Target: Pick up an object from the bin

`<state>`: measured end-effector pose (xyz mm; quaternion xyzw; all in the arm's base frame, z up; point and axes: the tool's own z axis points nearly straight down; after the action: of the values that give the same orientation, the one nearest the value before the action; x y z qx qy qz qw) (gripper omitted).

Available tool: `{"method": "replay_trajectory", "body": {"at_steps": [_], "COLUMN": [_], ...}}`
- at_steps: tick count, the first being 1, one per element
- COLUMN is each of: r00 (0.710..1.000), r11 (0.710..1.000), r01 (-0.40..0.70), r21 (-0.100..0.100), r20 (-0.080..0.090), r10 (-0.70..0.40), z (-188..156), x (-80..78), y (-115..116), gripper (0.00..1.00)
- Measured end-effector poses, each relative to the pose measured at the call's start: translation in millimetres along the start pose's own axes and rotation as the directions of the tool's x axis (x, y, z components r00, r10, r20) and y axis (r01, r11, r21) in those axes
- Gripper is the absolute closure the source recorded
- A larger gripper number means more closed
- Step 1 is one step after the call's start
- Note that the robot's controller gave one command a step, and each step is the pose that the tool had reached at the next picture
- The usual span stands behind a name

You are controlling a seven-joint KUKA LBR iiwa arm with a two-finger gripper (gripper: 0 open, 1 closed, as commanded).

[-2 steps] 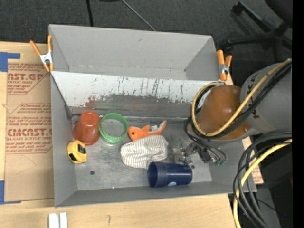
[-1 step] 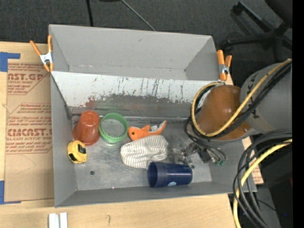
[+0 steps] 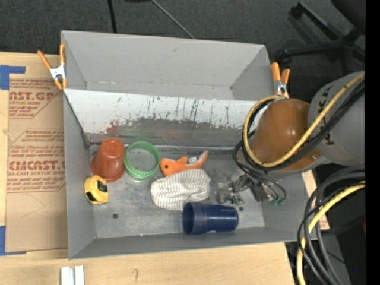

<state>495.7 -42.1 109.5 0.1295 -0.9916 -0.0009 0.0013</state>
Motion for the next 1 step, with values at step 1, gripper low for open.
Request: {"method": "replay_trajectory", "body": {"at_steps": [1], "r00": [0.998], "r11": [0.998], "r01": [-0.056], "r21": [0.007], "r20": [0.035], "r10": [0.056], "z": [-11.5], "x": [-21.8], "y": [21.2], "gripper": [0.00]}}
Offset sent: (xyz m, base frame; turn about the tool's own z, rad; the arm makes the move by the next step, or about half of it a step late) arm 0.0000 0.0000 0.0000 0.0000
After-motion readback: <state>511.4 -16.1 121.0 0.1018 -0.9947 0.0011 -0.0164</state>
